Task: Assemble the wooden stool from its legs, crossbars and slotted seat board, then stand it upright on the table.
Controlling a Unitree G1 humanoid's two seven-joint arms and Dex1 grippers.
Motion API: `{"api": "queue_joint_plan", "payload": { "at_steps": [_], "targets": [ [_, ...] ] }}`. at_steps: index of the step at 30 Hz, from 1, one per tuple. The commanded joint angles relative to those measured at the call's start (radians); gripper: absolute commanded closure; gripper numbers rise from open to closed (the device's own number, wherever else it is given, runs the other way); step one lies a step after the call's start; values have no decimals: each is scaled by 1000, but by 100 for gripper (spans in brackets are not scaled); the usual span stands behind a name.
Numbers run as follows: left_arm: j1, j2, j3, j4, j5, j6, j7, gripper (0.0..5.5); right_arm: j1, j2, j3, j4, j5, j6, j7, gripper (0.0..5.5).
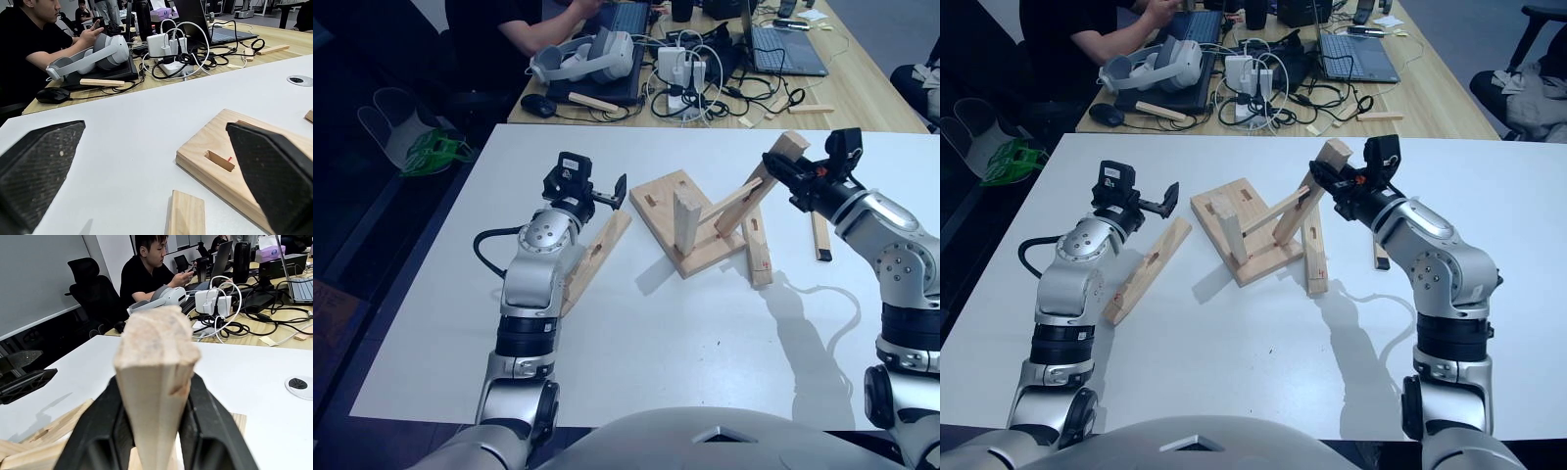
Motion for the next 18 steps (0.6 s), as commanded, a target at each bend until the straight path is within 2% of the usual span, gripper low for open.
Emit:
{"api": "queue_joint_plan", "payload": {
  "at_steps": [1, 9, 14, 18],
  "targets": [
    [-19, 7, -4, 5, 8, 6, -3, 10, 67, 32, -11, 49, 19, 70, 10, 448],
    [-17, 5, -3, 0, 8, 9, 1, 10, 81, 47, -41, 13, 8, -3, 50, 448],
    [-17, 4, -4, 1, 8, 8, 1, 10, 26, -57, 79, -13, -137, -7, 72, 448],
    [-17, -1, -3, 1, 8, 7, 6, 10, -25, -104, 130, -17, -182, 18, 82, 448]
  ]
}}
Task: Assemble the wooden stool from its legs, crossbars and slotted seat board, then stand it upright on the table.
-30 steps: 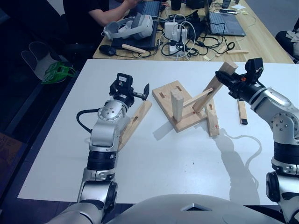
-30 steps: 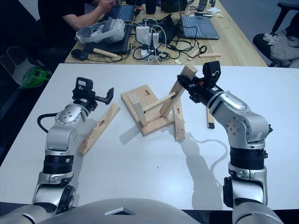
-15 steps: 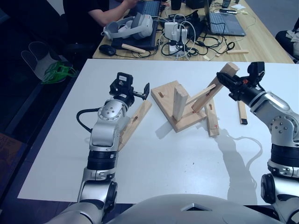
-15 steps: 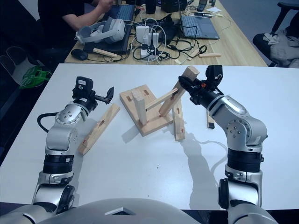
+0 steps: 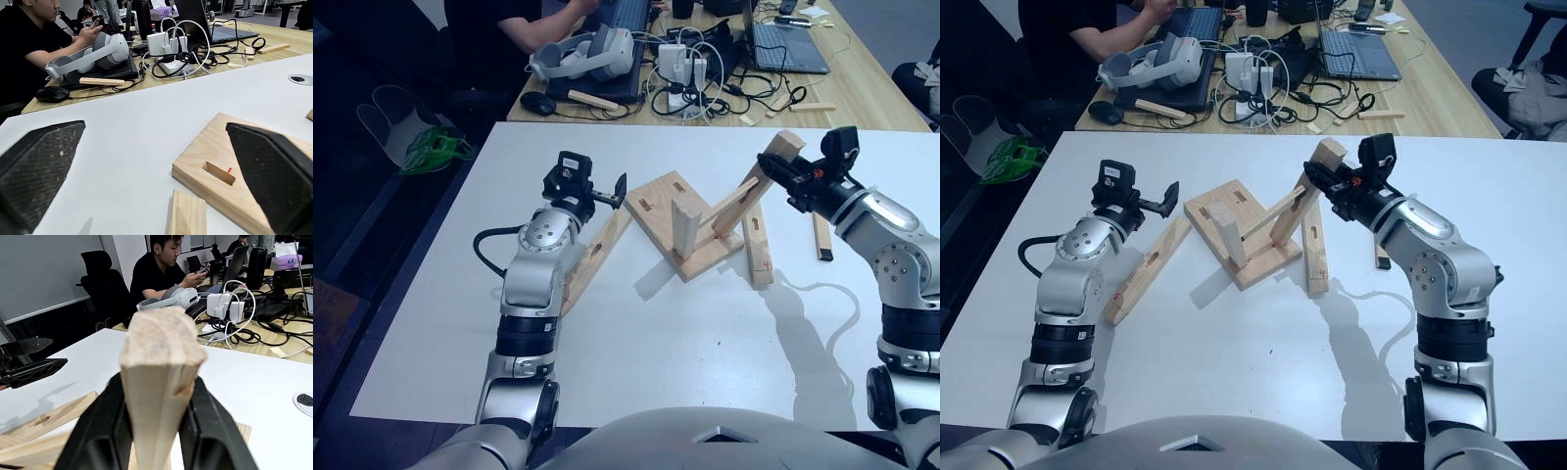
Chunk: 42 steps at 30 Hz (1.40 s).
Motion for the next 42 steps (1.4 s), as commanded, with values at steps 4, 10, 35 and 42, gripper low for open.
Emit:
{"api": "queue_joint_plan", "payload": {
  "at_steps": [4, 10, 35, 42],
  "targets": [
    [-15, -7, -5, 1, 7, 6, 10, 10, 10, -39, 45, 50, -68, 90, -24, 448],
    [-13, -11, -4, 2, 7, 3, 15, 10, 5, 64, -97, 53, 60, 76, -43, 449],
    [-16, -23, -5, 5, 4, -4, 30, 10, -33, 18, -104, 26, 35, 120, 54, 449],
    [-19, -25, -6, 7, 4, -6, 32, 10, 97, -5, -43, 59, -78, -61, 146, 449]
  ]
}}
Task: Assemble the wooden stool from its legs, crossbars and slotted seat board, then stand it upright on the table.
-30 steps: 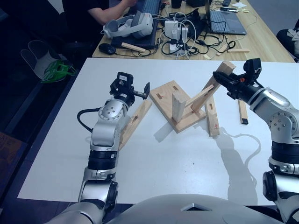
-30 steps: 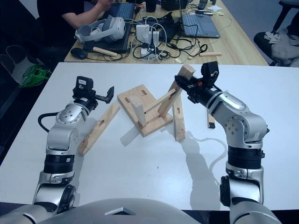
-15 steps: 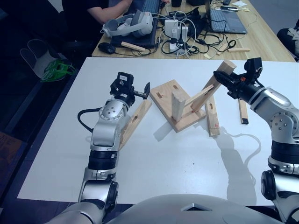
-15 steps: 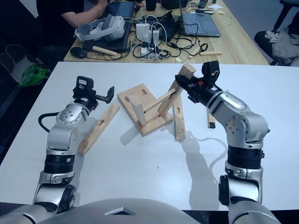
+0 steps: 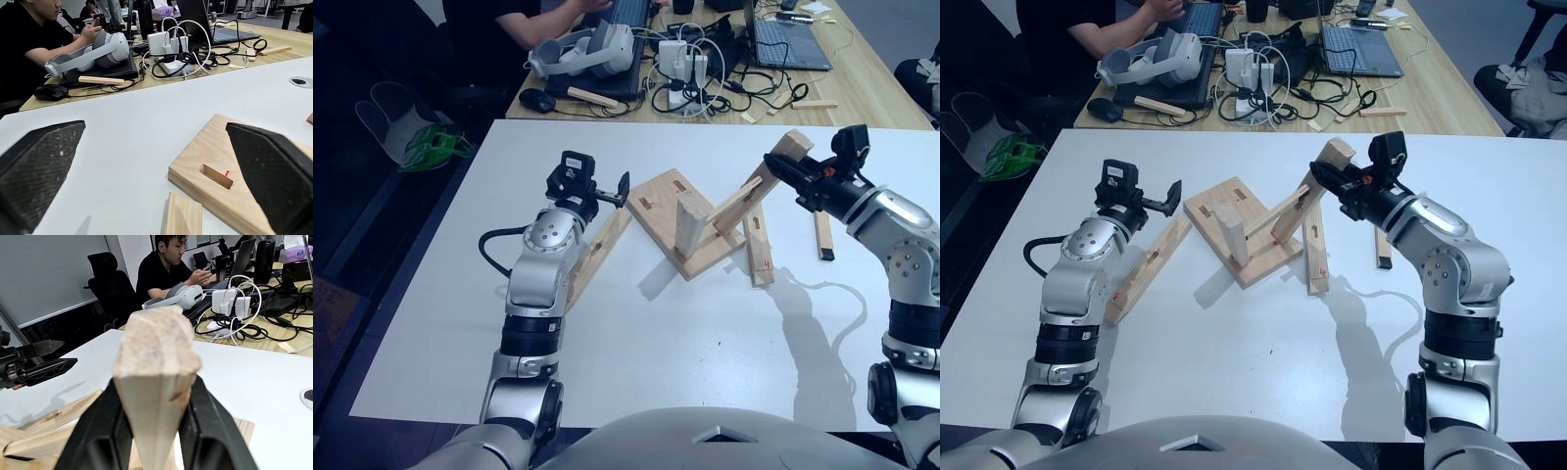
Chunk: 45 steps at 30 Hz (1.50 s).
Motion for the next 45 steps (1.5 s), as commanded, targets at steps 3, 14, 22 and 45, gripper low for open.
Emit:
{"api": "queue_joint_plan", "payload": {
  "at_steps": [3, 14, 22, 45],
  "targets": [
    [-21, -1, 1, 10, 5, -1, 1, 10, 63, -14, 38, 46, -69, -36, 8, 449],
    [-20, -3, -2, 7, 5, 1, 2, 10, -7, -32, 54, 30, -33, 87, -19, 449],
    [-17, -4, -1, 11, 6, -2, 3, 10, -25, -33, 55, 37, -43, 156, -59, 360],
    [-17, -15, -4, 19, 7, -6, 8, 10, -130, 33, 16, 79, -24, 195, -135, 349]
  ]
}}
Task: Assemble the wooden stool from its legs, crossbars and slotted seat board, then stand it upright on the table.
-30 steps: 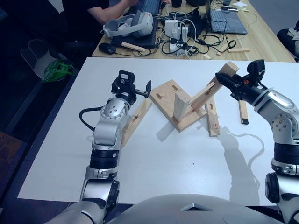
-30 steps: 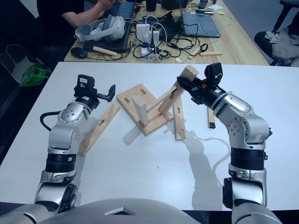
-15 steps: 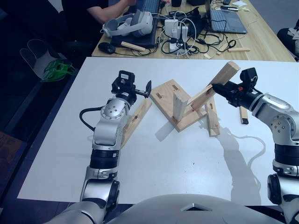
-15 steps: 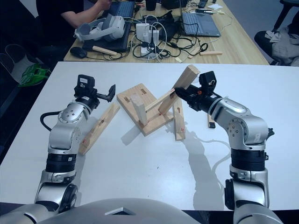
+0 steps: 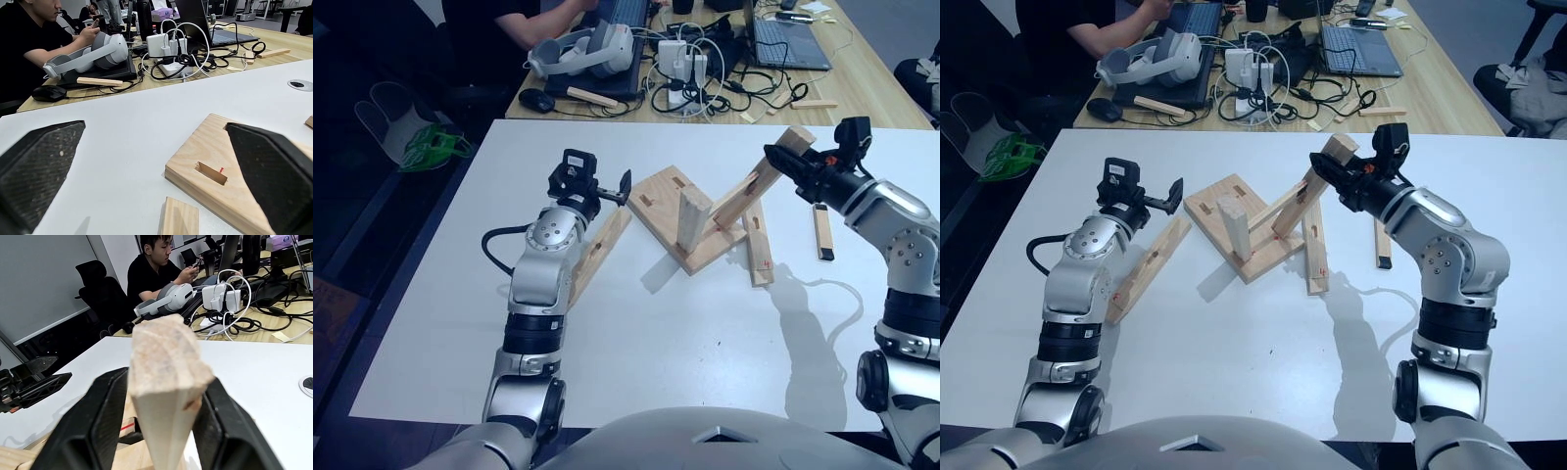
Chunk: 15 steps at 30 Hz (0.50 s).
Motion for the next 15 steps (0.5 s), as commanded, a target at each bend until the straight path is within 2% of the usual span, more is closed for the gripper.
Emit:
{"api": "queue_joint_plan", "payload": {
  "at_steps": [1, 15],
  "targets": [
    [-7, -4, -4, 8, 7, -2, 2, 10, -21, -21, 89, 34, -68, 33, 1, 349],
    [-6, -12, -3, 6, 6, -6, 9, 10, 13, -95, 248, 77, -207, 131, 2, 349]
  ]
}}
